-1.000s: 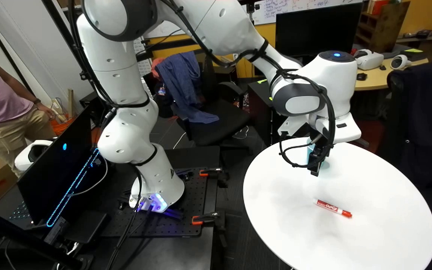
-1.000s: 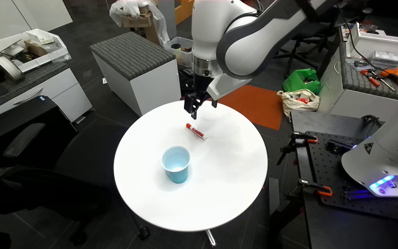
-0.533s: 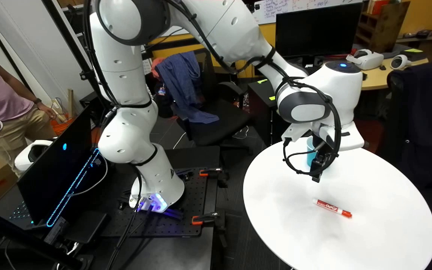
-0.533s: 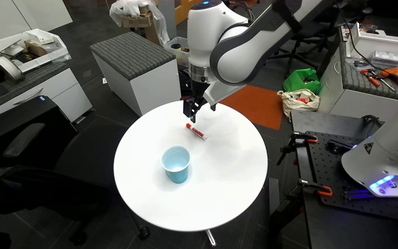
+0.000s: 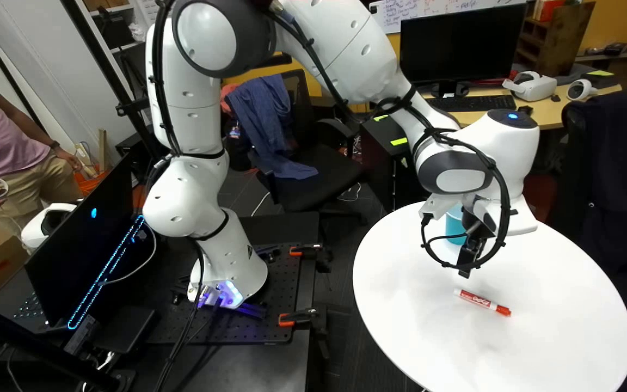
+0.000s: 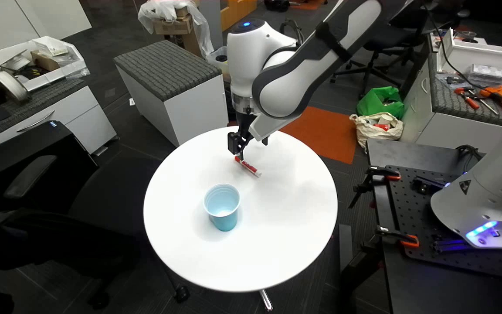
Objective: Put the marker inside the cup
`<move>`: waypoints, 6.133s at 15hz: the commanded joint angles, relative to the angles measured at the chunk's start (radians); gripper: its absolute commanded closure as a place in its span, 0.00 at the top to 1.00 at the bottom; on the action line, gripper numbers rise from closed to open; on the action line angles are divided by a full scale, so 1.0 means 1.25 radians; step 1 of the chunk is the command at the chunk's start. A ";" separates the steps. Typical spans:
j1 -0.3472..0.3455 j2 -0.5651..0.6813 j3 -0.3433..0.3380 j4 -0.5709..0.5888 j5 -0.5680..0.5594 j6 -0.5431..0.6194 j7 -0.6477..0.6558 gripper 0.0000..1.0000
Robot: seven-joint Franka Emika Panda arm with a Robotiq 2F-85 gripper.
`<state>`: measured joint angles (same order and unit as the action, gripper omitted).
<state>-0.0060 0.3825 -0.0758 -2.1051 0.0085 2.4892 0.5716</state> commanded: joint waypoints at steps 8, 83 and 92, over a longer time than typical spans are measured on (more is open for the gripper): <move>-0.004 0.081 -0.010 0.066 0.026 -0.015 -0.129 1.00; 0.074 -0.227 0.023 -0.061 -0.082 -0.049 0.007 0.05; 0.137 -0.189 0.076 -0.012 -0.248 -0.056 0.155 0.05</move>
<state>0.1451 0.1253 0.0150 -2.1583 -0.2202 2.4502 0.6753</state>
